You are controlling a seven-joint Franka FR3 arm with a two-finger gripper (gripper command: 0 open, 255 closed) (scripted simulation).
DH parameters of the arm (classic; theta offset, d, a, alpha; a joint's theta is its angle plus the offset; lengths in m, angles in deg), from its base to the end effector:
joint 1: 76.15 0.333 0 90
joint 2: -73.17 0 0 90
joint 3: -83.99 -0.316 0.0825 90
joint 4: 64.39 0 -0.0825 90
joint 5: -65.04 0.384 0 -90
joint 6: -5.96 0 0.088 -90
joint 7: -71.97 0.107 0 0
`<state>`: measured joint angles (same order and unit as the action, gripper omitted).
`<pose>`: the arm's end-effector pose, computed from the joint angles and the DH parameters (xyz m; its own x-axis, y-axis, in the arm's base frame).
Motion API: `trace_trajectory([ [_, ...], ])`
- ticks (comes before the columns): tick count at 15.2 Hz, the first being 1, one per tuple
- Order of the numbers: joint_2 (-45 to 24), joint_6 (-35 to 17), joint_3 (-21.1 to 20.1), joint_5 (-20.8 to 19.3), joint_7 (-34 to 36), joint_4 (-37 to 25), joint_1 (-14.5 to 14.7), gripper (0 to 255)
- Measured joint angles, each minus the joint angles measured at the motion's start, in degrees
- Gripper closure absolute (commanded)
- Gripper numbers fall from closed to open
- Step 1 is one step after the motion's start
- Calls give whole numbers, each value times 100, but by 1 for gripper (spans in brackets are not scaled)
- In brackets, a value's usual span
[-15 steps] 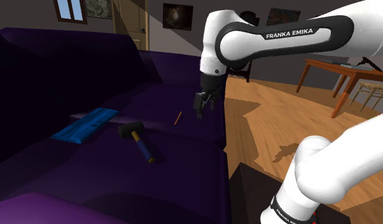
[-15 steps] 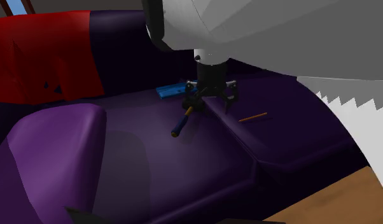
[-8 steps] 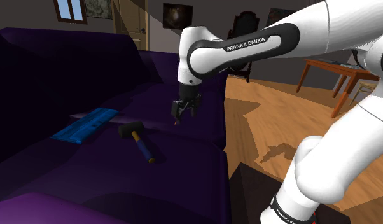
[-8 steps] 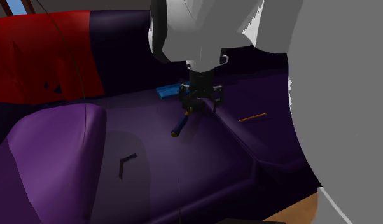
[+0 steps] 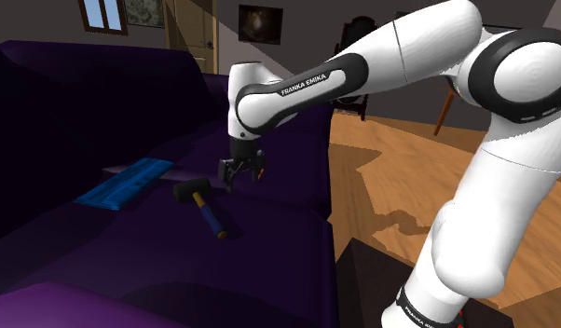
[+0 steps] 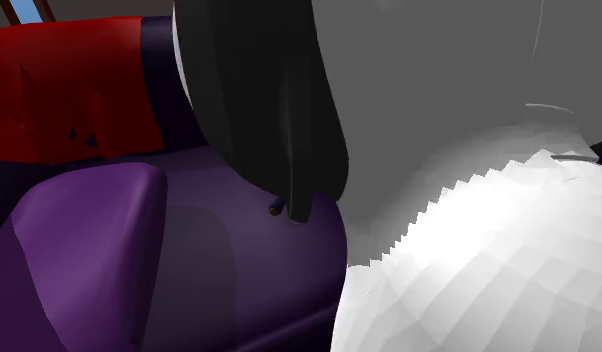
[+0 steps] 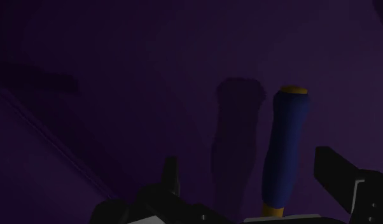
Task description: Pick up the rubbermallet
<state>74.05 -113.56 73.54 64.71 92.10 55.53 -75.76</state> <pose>0.5327 0.1020 0.4296 0.9873 -0.1586 0.0103 -0.1587 -0.9873 0.0046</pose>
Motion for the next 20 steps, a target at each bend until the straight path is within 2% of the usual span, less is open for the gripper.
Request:
trace_trajectory([
  [5,-1149,-238,-18,-147,405,-904,68,0],
  [12,-2724,-180,41,-303,887,-2544,275,0],
  [20,-3098,-605,81,-355,932,-2492,299,0],
])
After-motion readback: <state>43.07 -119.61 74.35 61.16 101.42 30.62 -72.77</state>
